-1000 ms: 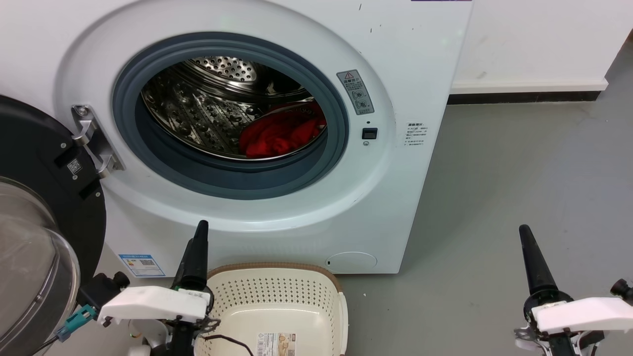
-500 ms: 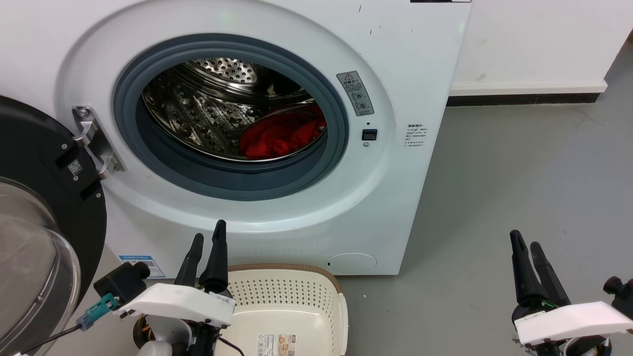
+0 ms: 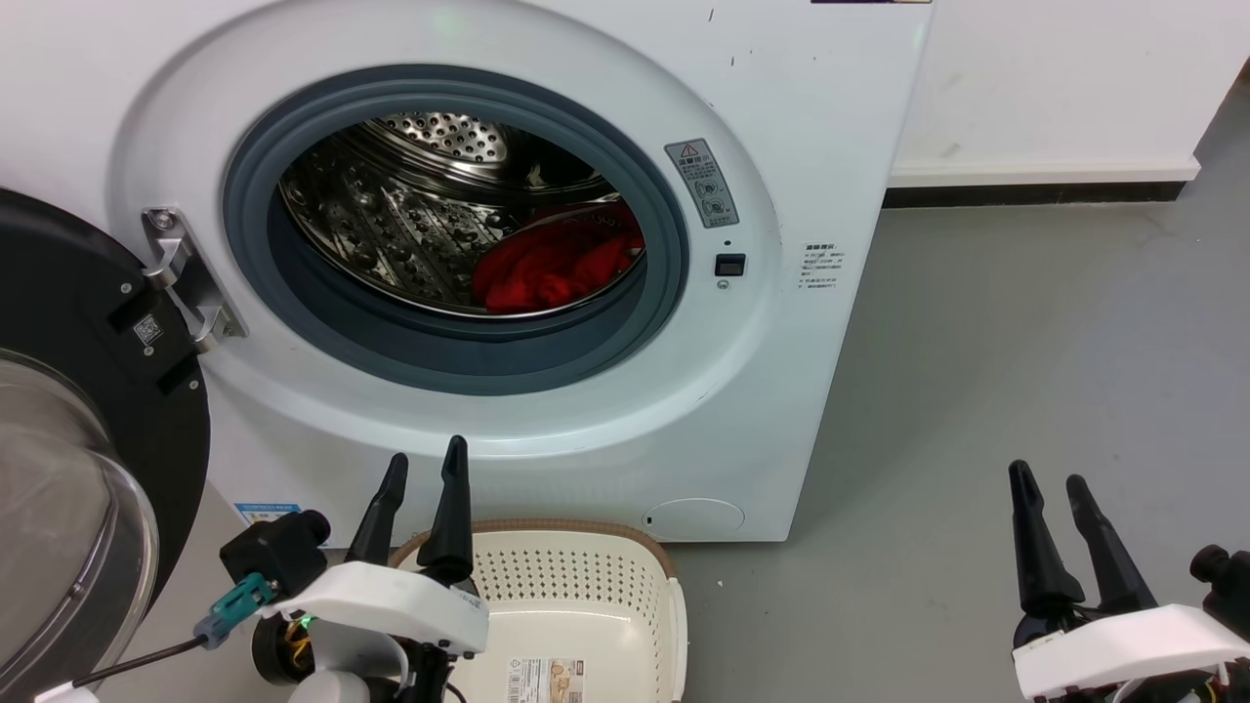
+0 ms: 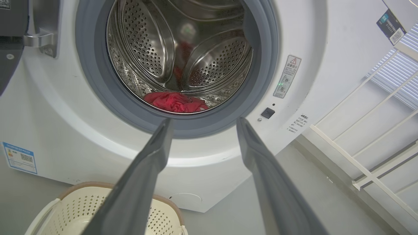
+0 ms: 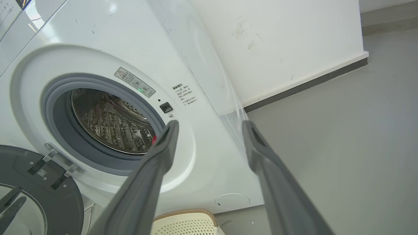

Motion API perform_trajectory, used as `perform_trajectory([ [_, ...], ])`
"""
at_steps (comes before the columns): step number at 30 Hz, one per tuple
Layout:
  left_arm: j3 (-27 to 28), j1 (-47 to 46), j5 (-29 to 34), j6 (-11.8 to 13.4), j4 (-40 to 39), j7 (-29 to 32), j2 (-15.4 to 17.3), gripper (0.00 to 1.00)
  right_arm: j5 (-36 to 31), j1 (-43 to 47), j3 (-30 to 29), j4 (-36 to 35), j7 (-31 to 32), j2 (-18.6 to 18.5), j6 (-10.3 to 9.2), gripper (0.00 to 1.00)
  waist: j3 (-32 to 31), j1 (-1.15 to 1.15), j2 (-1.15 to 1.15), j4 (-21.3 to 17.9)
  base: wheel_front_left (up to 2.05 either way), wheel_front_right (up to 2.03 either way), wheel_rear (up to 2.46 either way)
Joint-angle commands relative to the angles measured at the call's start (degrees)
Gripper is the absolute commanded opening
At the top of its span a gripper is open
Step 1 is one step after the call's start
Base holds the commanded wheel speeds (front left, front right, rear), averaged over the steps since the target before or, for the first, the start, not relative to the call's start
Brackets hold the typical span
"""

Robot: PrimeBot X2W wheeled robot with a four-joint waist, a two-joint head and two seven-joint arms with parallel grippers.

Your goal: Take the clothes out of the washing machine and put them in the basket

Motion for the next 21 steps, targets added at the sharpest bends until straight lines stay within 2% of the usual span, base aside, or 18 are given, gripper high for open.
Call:
perform_trajectory([
  [1,-0.22,-1.15,1.74,0.37,-0.52,-0.57,0.34,1.0,-1.86,0.05,-0.22,-1.13,-0.16,-0.03,0.0,1.0,-0.01,0.0,0.0,0.02,0.0,0.0,0.0],
  [21,-1.62,-0.77,13.44,1.89,0.43,-3.45,0.68,1.0,-14.35,2.57,-0.44,-5.3,0.78,0.0,0.0,1.0,-0.09,0.0,0.0,0.18,0.0,0.0,0.0],
])
